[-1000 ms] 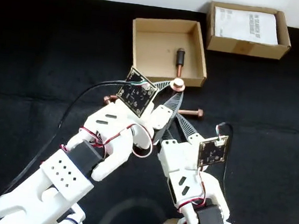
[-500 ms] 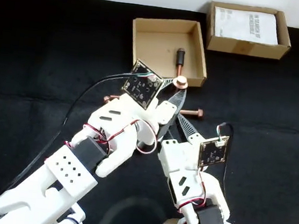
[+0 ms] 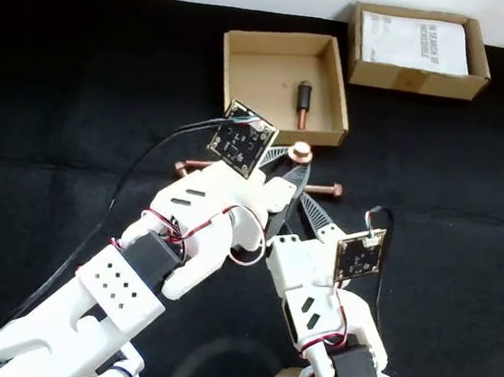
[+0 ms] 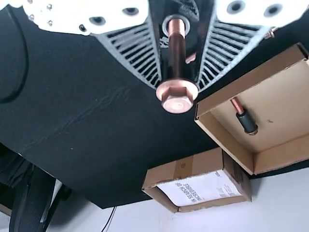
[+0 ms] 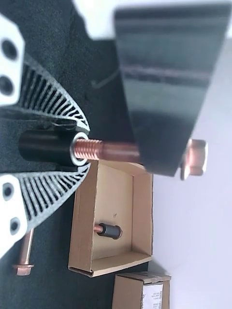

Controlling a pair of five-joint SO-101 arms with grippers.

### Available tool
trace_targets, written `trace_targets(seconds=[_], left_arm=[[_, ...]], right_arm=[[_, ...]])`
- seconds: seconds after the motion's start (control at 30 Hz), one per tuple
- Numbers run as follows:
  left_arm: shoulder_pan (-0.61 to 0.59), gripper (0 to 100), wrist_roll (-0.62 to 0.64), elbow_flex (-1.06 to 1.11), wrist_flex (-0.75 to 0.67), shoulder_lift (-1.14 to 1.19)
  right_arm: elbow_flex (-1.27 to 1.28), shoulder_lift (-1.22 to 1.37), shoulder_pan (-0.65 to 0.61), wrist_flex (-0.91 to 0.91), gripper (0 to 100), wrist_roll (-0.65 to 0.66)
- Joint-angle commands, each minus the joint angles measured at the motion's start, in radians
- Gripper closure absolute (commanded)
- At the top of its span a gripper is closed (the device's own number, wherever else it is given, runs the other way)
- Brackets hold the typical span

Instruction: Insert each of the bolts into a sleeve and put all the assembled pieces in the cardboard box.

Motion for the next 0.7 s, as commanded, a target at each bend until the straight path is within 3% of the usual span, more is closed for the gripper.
trace_targets(seconds=[0.0,0.23,0.33,0.47,0.67], left_arm=[[0.002,99,0.006,-0.008,0.000,-0.004],[-0.022,99,0.011,0.001,0.002,-0.004],[-0.025,93,0.023,0.001,0.011,-0.005],[-0.016,85,0.123,-0.076,0.196,-0.005],[0.022,84,0.120,-0.130,0.384,-0.005]], right_arm=[[0.116,-0.016,0.001,-0.024,99.2,-0.003],[0.116,-0.016,0.001,-0.024,99.2,-0.003],[0.114,-0.016,0.002,-0.024,99.2,-0.002],[0.114,-0.016,0.027,-0.024,99.2,-0.002],[0.114,-0.016,0.085,-0.024,99.2,0.052]])
